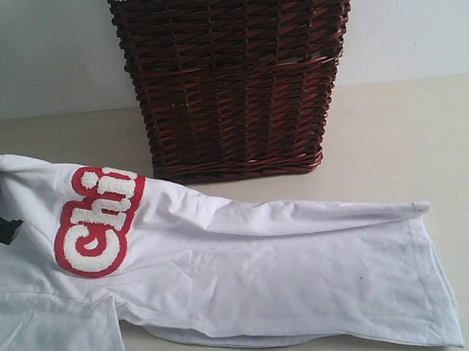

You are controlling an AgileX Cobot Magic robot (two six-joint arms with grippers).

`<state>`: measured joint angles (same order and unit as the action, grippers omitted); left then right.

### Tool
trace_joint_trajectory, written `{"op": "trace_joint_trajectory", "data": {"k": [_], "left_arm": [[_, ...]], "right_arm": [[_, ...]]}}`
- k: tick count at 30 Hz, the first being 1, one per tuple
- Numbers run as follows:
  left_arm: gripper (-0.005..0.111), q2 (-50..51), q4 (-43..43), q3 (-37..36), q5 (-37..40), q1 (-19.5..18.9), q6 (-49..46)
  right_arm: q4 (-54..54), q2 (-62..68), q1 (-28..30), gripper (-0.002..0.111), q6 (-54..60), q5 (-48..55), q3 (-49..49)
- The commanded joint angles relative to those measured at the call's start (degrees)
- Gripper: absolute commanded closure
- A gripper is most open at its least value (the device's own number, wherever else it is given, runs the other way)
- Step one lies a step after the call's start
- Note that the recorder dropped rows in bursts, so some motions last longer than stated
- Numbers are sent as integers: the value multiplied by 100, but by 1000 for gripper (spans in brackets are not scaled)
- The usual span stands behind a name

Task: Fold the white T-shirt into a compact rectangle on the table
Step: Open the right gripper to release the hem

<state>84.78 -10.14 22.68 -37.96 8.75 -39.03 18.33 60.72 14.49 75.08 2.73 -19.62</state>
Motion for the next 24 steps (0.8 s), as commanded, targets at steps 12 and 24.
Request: {"op": "trace_joint_trajectory", "data": {"k": [12, 24], "left_arm": [[107, -48, -98, 4, 80, -8, -375], [107, -151, -98, 4, 340, -8, -1028]], "right_arm": [[-29, -139, 24, 65, -133, 66, 27], [-29, -139, 24, 65, -133, 77, 27]]}}
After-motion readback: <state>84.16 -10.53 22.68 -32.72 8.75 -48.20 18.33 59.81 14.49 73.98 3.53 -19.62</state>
